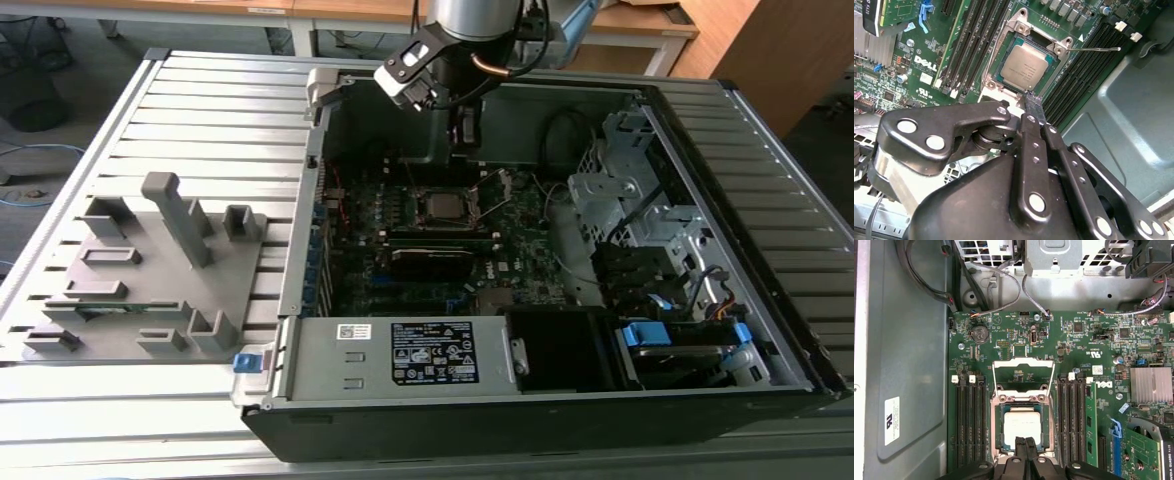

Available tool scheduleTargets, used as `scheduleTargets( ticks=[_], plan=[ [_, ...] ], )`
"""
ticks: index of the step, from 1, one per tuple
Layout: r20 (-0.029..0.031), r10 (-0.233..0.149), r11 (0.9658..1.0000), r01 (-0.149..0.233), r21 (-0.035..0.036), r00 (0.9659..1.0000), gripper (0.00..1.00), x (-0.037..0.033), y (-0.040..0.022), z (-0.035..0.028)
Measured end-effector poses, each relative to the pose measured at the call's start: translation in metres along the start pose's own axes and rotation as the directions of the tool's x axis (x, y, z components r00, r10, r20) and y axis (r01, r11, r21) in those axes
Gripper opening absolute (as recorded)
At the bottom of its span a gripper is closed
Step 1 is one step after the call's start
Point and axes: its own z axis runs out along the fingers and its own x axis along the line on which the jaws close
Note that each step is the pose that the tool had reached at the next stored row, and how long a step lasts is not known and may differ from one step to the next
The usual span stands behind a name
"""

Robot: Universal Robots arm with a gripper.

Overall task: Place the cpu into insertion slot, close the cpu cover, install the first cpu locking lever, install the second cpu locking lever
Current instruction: 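Close the cpu cover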

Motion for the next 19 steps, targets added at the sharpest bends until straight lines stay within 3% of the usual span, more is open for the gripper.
scheduleTargets(
  ticks=[7,9,19],
  plan=[
    [0.0000,0.000,1.0000,0.000,0.0001,1.0000,0.10,0.0000,0.0012,0.0001],
    [0.0000,0.000,1.0000,0.000,0.0001,1.0000,0.10,0.0004,0.0102,0.0023],
    [0.0000,0.000,1.0000,0.000,0.0001,1.0000,0.10,0.0005,0.0127,0.0025]
  ],
)
